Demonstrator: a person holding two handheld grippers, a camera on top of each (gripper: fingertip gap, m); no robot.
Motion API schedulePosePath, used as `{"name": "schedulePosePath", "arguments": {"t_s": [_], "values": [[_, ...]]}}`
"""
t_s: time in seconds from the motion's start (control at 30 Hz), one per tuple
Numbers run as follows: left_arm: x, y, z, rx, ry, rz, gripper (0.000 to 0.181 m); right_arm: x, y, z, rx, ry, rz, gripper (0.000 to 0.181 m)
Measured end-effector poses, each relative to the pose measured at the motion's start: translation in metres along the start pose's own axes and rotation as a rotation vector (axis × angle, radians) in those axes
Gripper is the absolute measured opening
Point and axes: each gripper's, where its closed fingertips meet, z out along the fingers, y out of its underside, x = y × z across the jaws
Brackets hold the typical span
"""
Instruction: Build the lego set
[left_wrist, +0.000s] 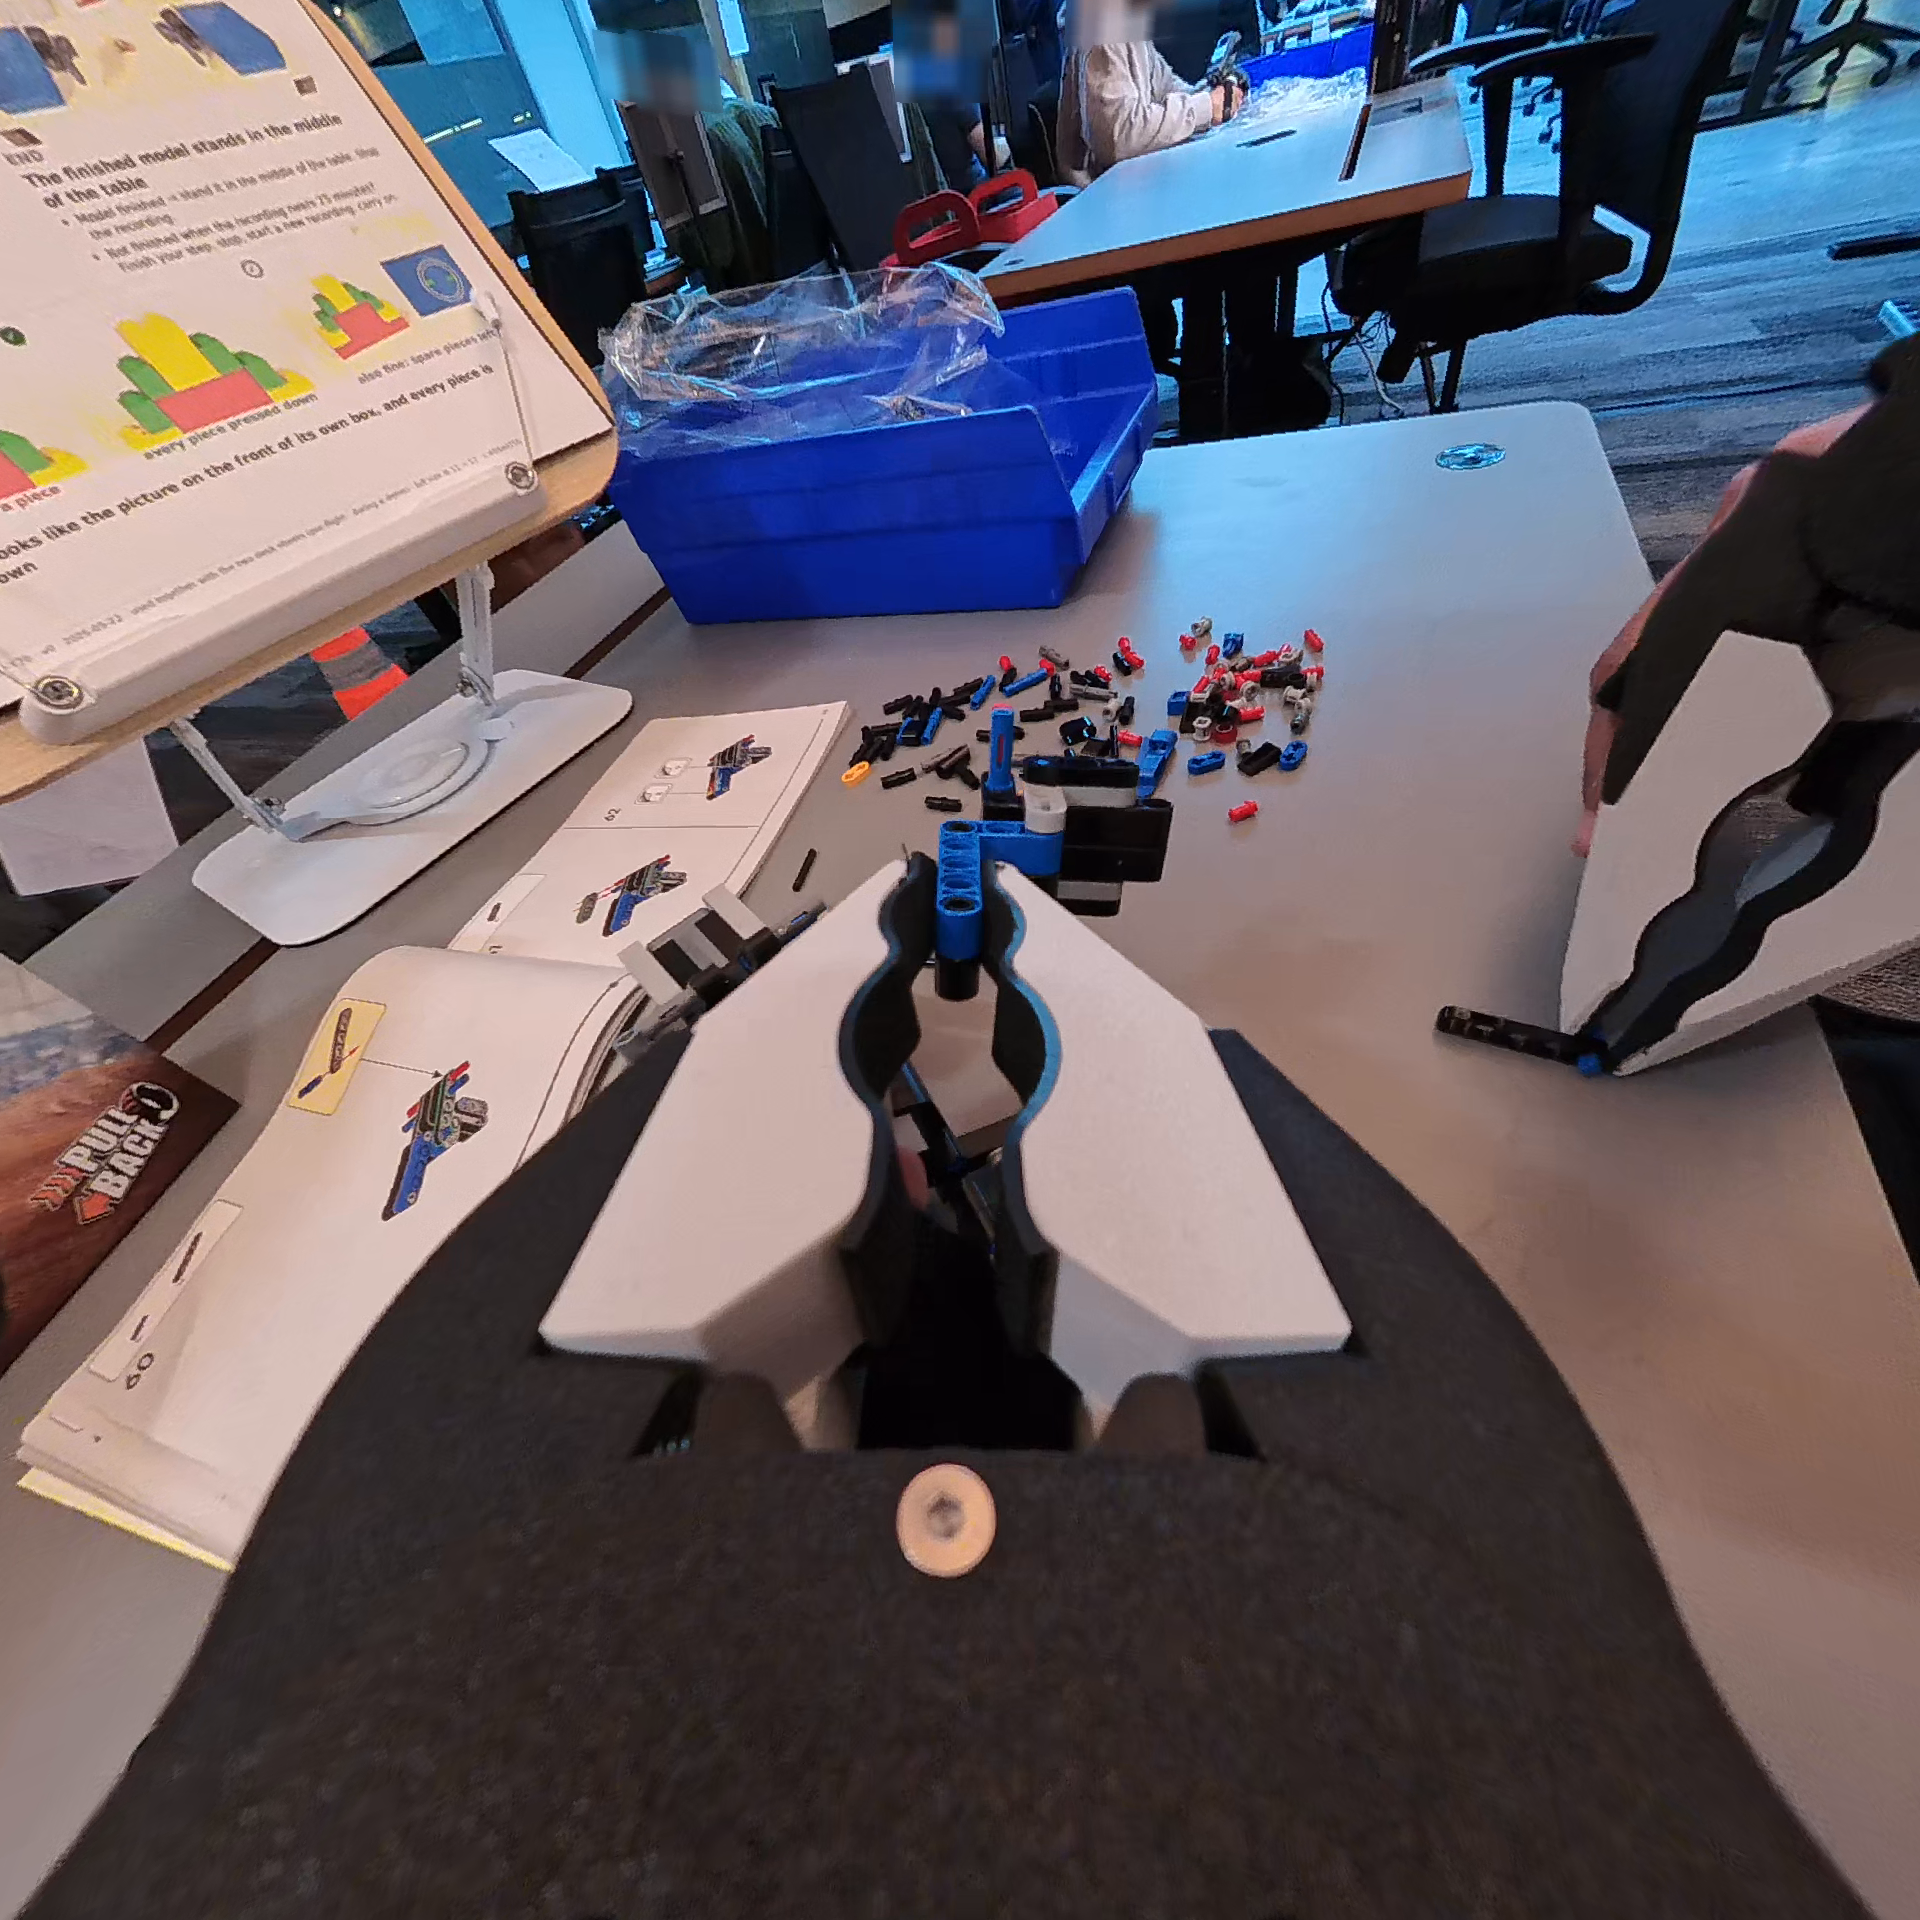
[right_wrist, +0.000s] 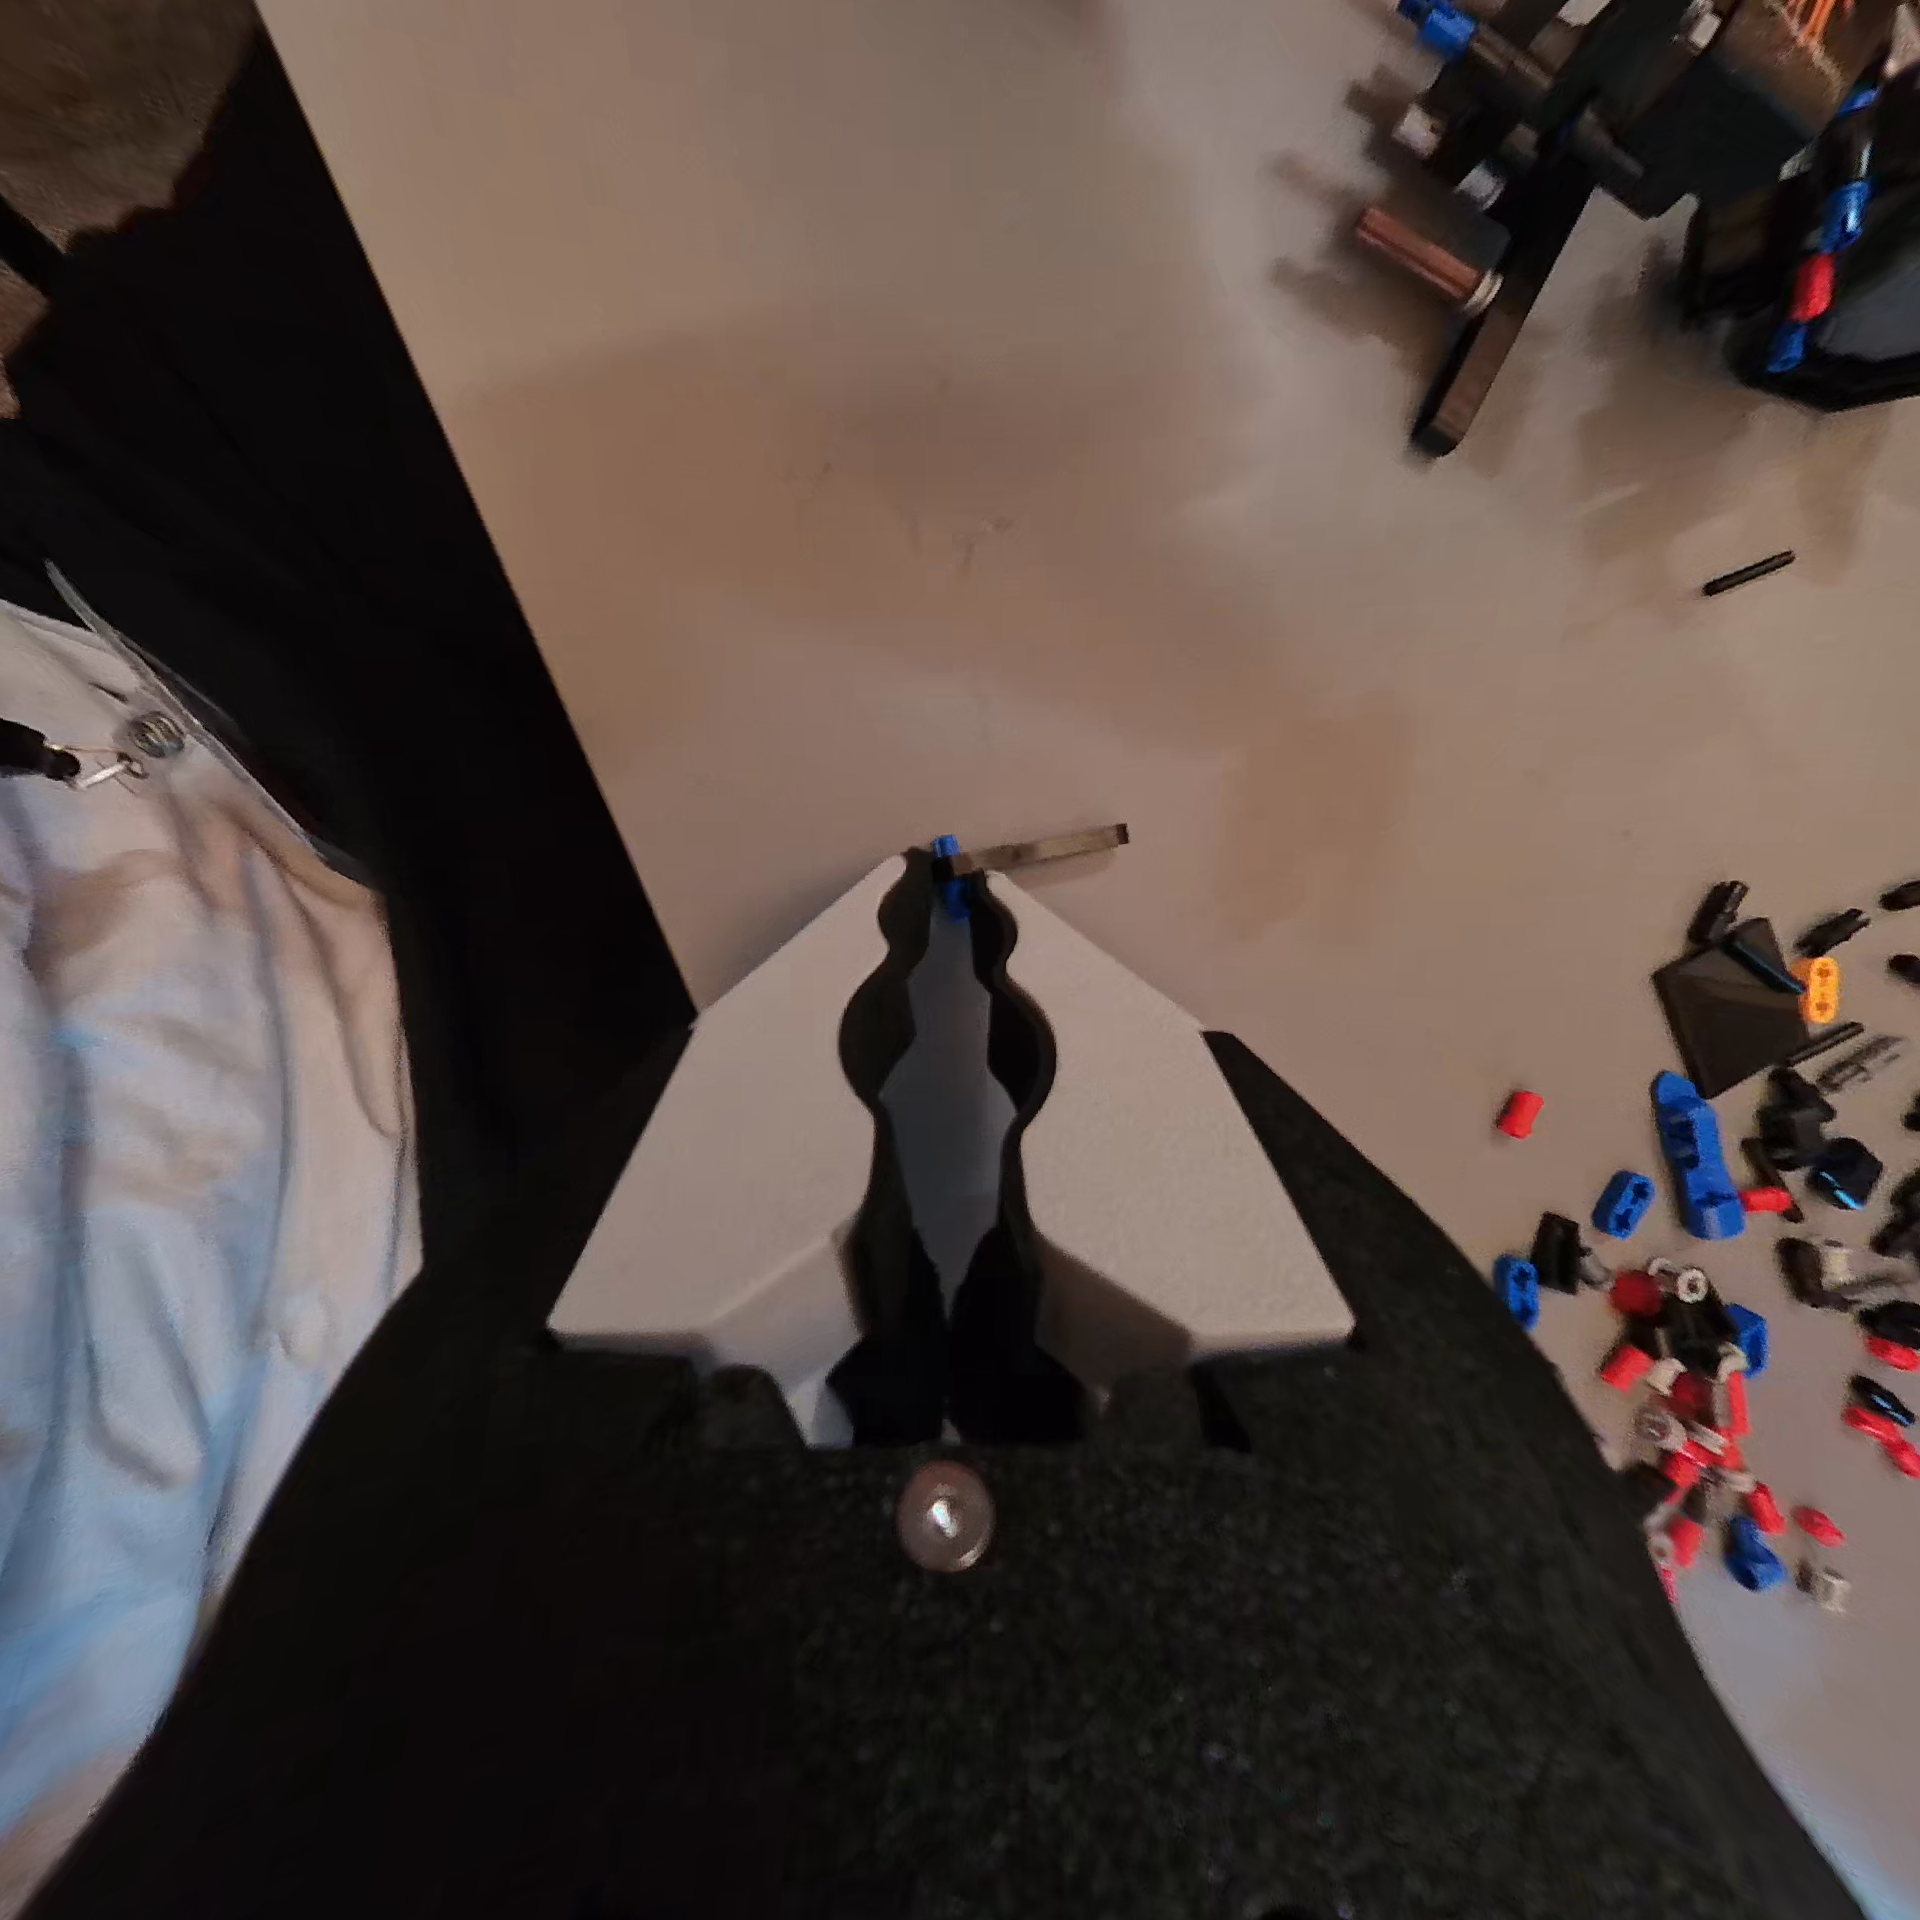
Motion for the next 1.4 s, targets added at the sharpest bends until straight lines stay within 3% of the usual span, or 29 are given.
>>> {"name": "schedulePosePath", "arguments": {"t_s": [0.03,0.17,0.33,0.47,0.63,0.9,1.13,1.23,1.4], "values": [[0.000,-0.001,0.000,0.003,0.000,-0.001,0.006,0.000,-0.001,0.001,0.025,-0.015,0.012,0.006],[0.001,-0.003,-0.001,0.023,0.015,-0.034,0.006,0.014,-0.027,-0.013,0.278,-0.049,0.135,0.005],[0.002,-0.016,-0.004,0.117,0.035,-0.138,0.006,0.050,-0.093,-0.082,0.878,-0.044,0.314,0.005],[0.005,-0.022,-0.006,0.158,-0.025,-0.040,0.005,0.087,-0.118,-0.116,1.182,-0.116,0.557,0.005],[0.011,-0.024,-0.004,0.157,-0.070,0.061,0.006,0.114,-0.121,-0.103,1.262,-0.256,0.819,0.005],[0.008,-0.020,-0.003,0.129,-0.136,0.152,0.005,0.113,-0.124,-0.086,1.250,-0.261,0.867,0.005],[0.010,-0.021,-0.003,0.123,-0.172,0.227,0.006,0.110,-0.129,-0.082,1.330,-0.315,0.930,0.006],[0.009,-0.019,-0.003,0.108,-0.205,0.277,0.006,0.107,-0.129,-0.079,1.330,-0.276,0.908,0.006],[0.011,-0.018,-0.001,0.102,-0.213,0.293,0.006,0.107,-0.125,-0.077,1.283,-0.065,0.783,0.006]]}}
